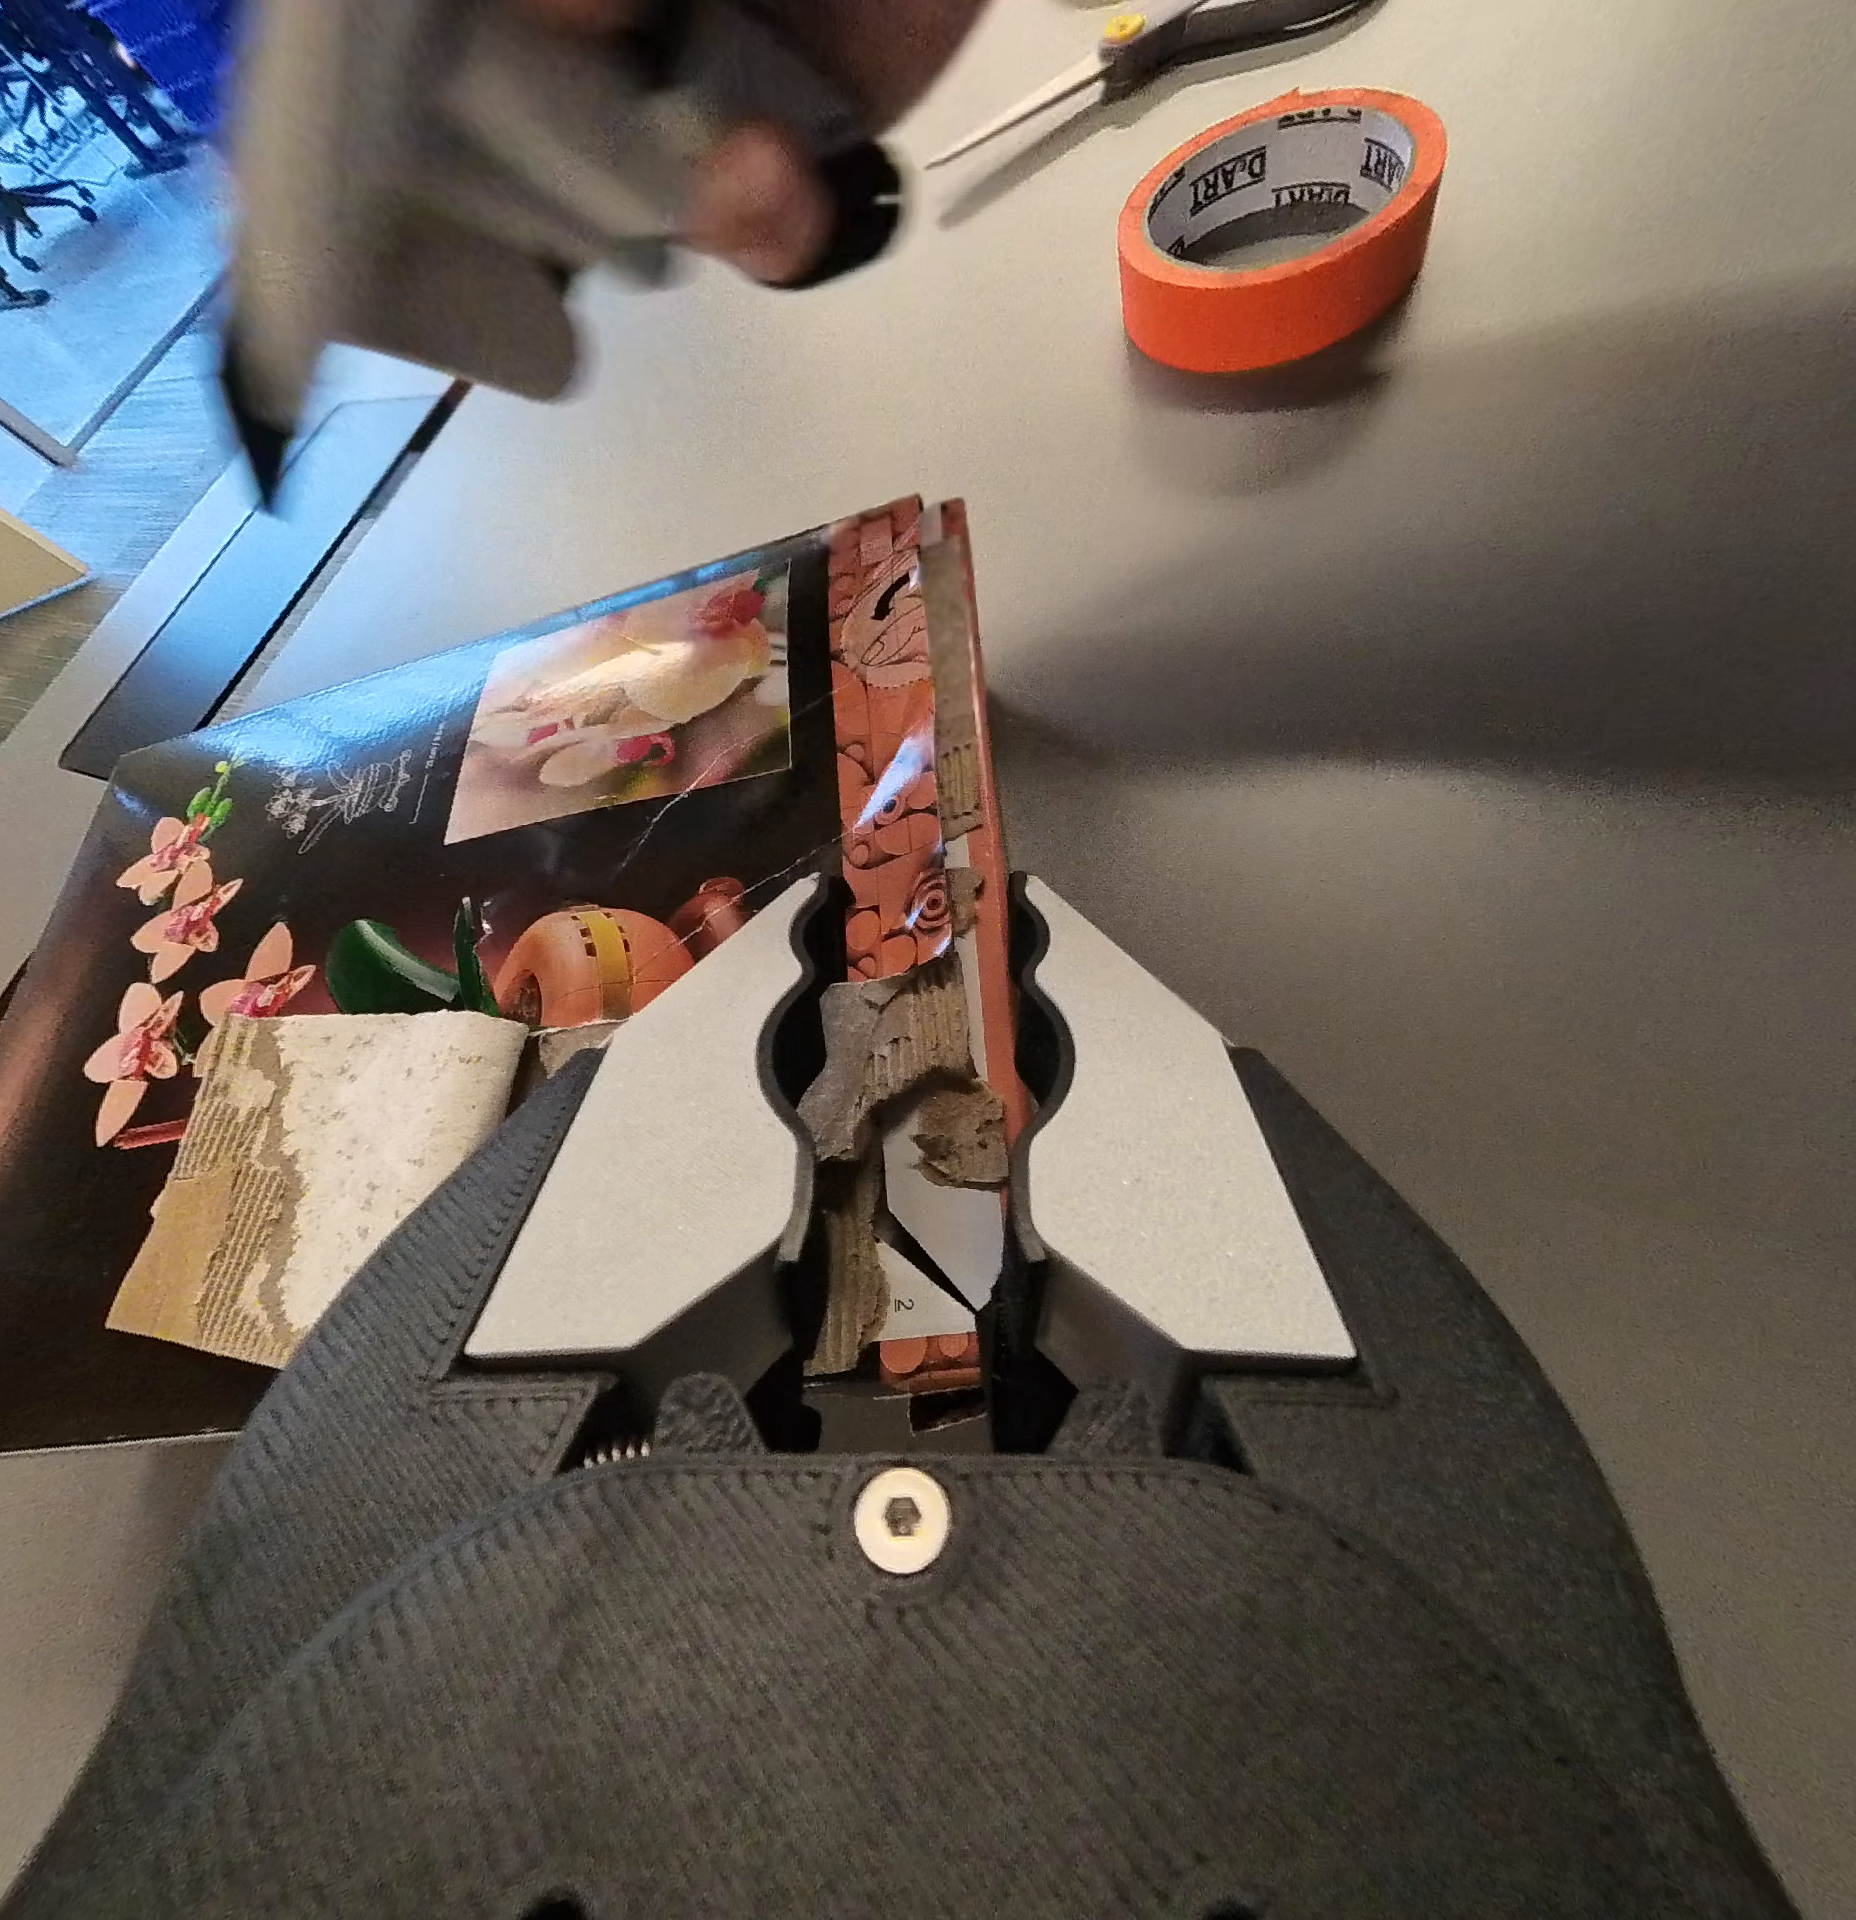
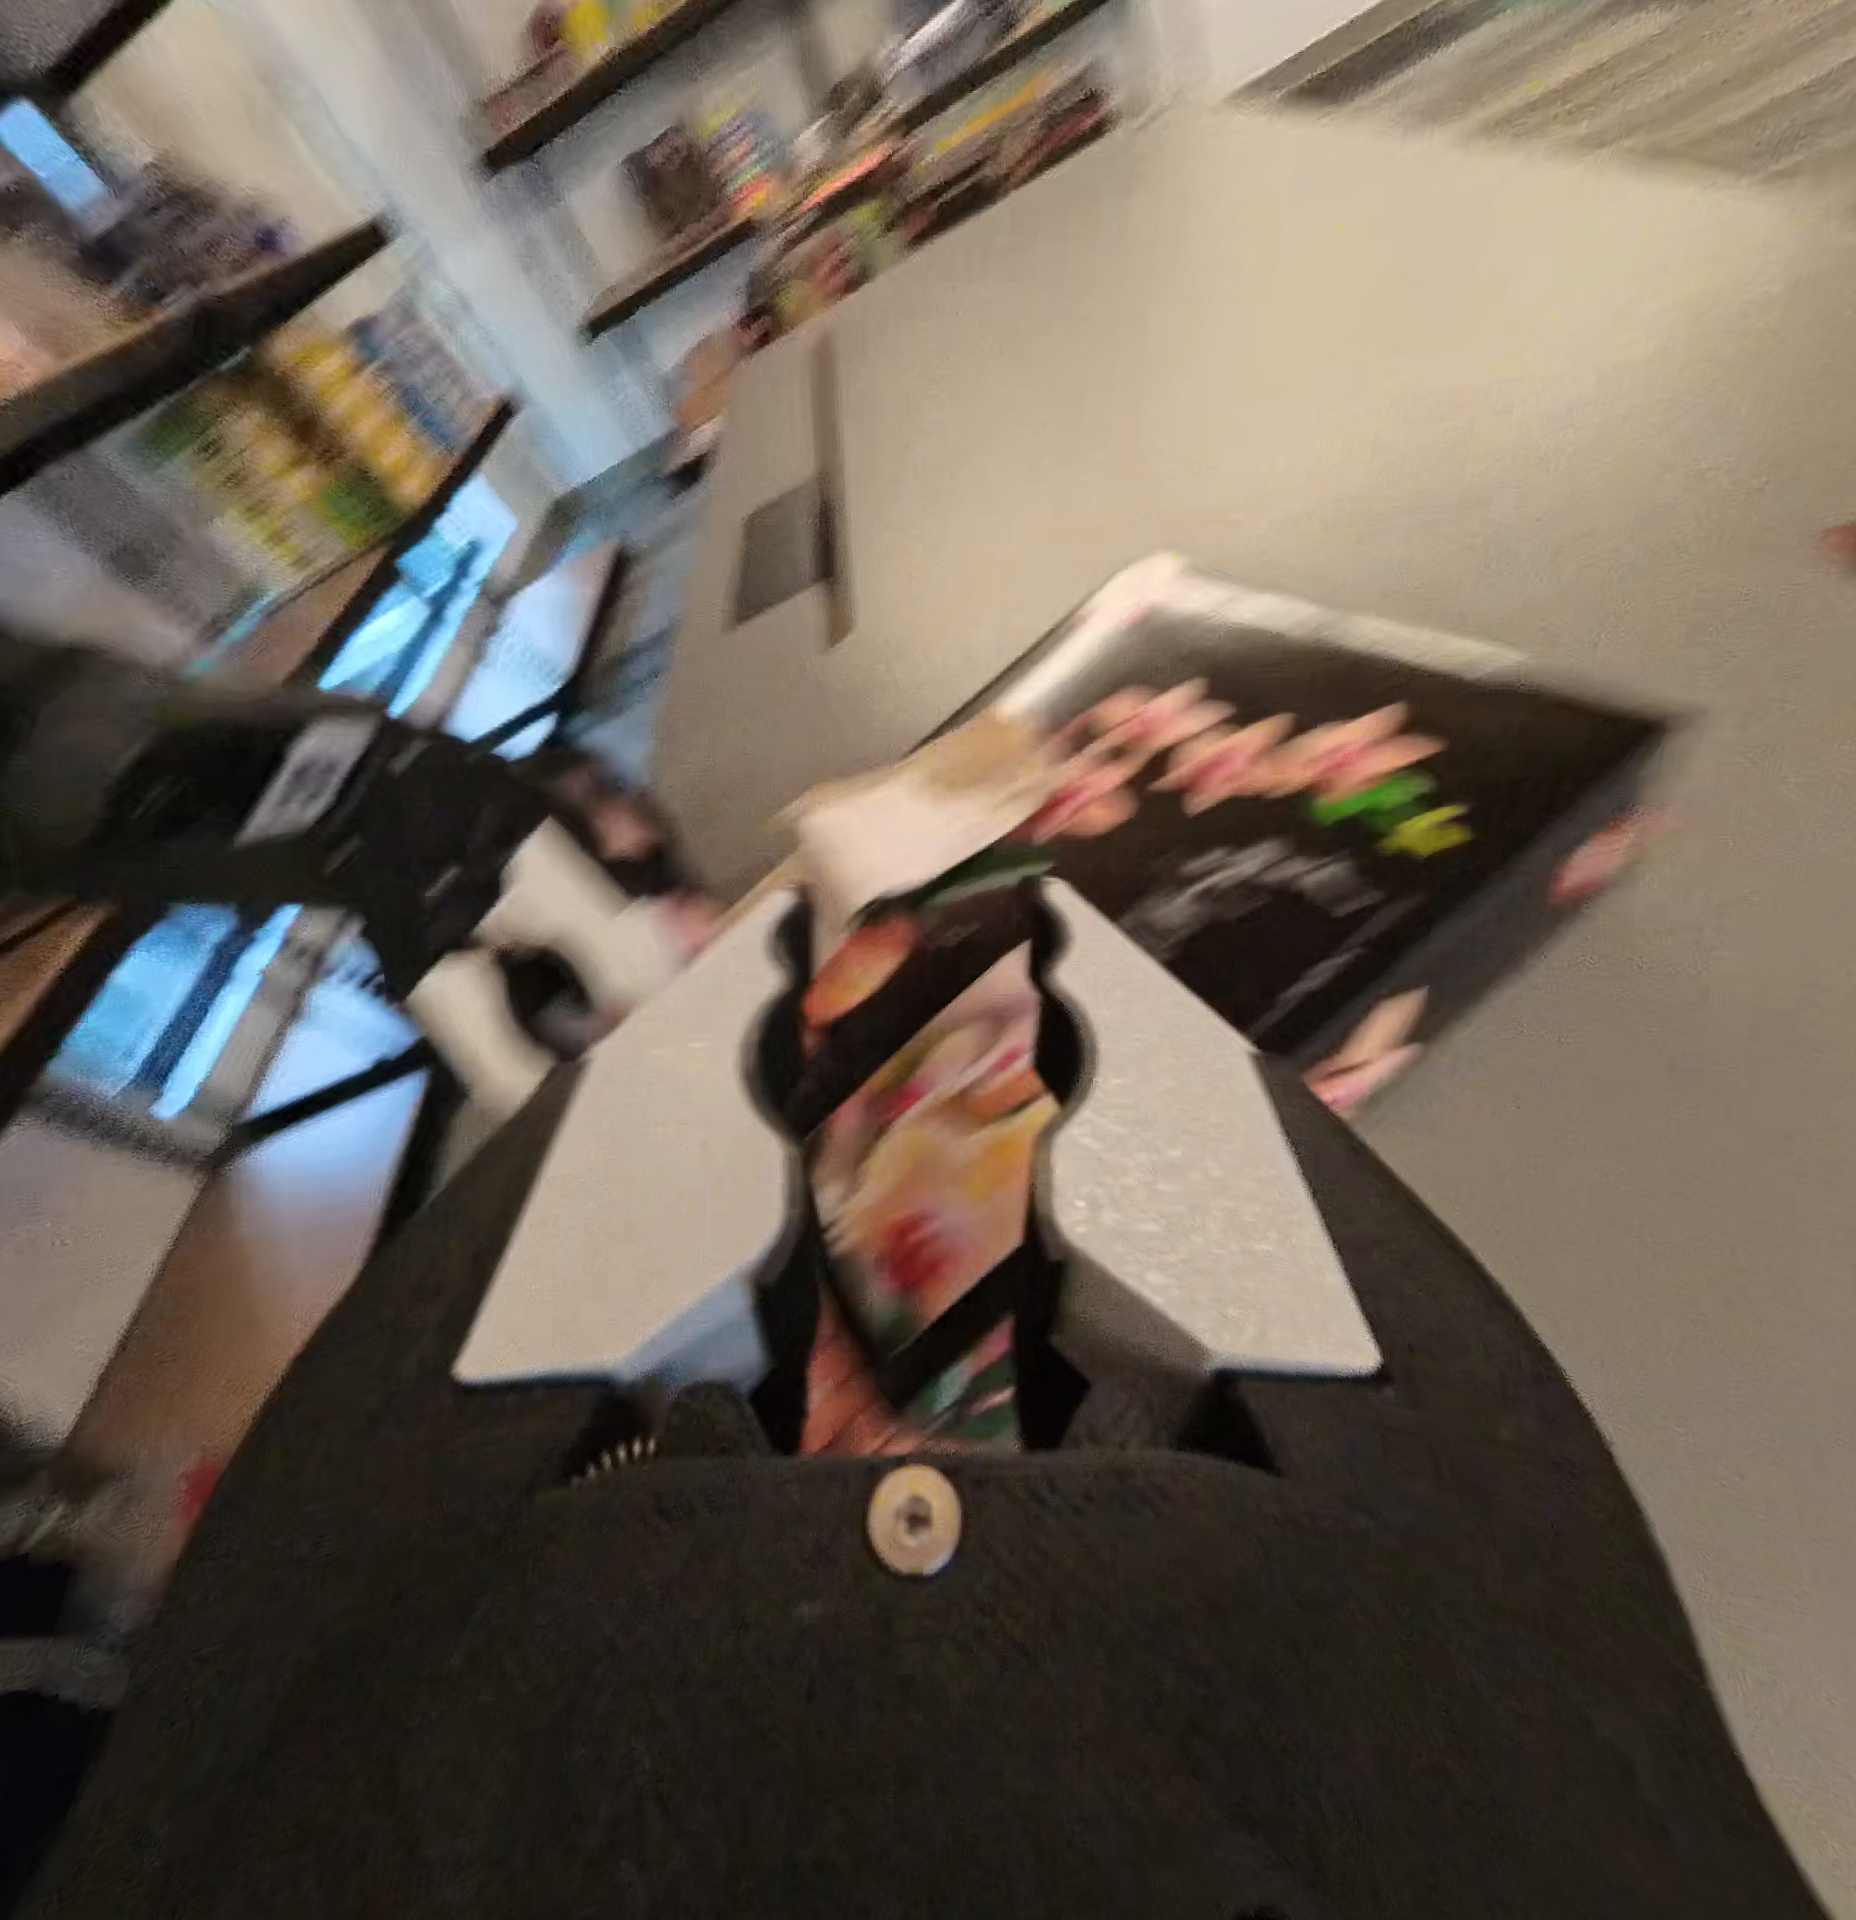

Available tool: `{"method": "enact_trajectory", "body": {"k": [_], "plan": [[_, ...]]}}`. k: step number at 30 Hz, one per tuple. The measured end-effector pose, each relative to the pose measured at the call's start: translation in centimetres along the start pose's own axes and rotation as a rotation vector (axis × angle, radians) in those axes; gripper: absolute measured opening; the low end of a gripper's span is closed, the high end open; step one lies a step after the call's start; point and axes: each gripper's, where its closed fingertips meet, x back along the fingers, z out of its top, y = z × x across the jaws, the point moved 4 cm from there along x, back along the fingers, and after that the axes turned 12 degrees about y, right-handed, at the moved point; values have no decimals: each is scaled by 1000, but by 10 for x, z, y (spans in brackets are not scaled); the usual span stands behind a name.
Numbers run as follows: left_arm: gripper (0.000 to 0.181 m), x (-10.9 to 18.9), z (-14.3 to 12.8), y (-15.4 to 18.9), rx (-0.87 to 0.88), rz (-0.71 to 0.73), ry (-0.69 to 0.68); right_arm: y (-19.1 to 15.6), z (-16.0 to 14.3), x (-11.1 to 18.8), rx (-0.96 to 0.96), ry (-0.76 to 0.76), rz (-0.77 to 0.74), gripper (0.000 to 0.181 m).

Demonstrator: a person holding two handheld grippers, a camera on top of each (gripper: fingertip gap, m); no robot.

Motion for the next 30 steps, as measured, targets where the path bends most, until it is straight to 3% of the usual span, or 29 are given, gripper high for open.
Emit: {"method": "enact_trajectory", "body": {"k": [2, 3, 8, 10, 13, 16, 21, 27, 30], "plan": [[31, 0, 0, 0, 1, 2, 3, 42, 31, -15, 82, 32, -149, 5], [31, 0, 0, 0, 1, 3, 5, 58, 39, -29, 162, -23, -192, 0], [31, 0, 2, -2, 30, 31, 20, 121, 33, -108, 641, -430, -321, 0], [31, -1, 2, -4, 52, 43, 19, 133, 11, -132, 702, -620, -283, 1], [29, -1, 5, -7, 100, 63, 38, 141, 7, -158, 747, -715, -258, 0], [28, -2, 5, -9, 123, 81, 23, 143, 4, -165, 700, -824, -144, 0], [28, -6, 8, -8, 127, 143, 12, 144, 1, -159, 614, -824, -58, 0], [37, -7, 19, 2, 212, 57, 50, 142, -5, -150, 762, -840, -81, 0], [39, -8, 22, 13, 197, 17, 30, 146, -14, -143, 813, -926, -131, 0]]}}
